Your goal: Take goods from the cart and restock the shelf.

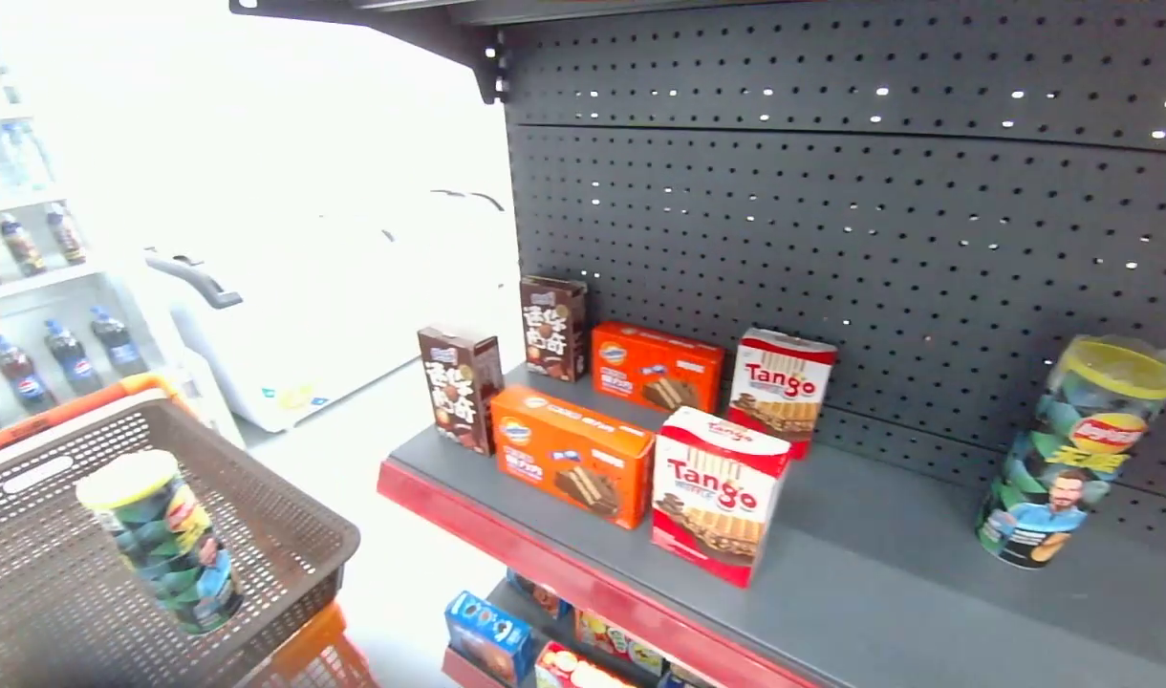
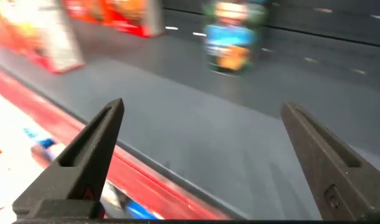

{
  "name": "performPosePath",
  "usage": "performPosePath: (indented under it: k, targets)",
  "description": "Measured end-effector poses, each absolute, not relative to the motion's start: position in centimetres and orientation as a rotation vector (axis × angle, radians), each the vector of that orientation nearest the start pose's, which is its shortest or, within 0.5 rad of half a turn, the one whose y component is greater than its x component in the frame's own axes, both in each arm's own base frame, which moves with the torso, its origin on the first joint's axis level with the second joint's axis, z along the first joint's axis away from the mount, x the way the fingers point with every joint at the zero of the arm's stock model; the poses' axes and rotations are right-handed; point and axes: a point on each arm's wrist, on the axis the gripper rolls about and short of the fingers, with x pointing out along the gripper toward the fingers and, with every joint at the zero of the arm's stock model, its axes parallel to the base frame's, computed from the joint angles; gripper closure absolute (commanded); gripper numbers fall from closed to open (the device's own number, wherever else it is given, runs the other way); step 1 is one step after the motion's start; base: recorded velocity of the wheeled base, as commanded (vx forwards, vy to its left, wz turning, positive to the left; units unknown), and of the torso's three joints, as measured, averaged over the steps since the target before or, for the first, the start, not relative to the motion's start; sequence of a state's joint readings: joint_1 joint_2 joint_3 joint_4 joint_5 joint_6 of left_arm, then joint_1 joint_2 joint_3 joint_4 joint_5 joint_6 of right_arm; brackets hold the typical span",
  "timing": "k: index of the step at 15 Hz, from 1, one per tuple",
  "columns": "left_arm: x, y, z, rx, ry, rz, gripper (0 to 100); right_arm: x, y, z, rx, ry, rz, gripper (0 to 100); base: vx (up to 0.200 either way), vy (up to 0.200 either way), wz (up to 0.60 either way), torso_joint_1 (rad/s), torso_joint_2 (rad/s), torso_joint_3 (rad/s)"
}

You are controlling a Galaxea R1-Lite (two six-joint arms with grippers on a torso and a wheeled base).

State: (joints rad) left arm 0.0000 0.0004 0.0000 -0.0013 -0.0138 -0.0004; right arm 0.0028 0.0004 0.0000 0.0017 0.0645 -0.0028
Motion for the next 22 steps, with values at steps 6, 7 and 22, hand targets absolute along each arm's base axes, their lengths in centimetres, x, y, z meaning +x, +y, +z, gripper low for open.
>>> performPosePath:
  k: [6,7,22]
  targets:
    - [-2.3,-0.1,7.6,0.001,-0.001,-0.027,0,-2.3,0.1,7.5,-0.003,0.002,0.067,0,0.000,0.000,0.20,-0.001,0.00,0.000]
    - [-2.3,-0.1,7.6,0.002,-0.002,-0.028,0,-2.3,0.1,7.5,-0.003,0.002,0.067,0,0.000,0.000,0.00,0.000,0.00,0.000]
    - [12.7,0.5,21.5,0.104,0.219,0.161,0,-2.3,0.1,7.5,-0.003,0.002,0.067,0,0.000,0.000,0.00,0.000,0.00,0.000]
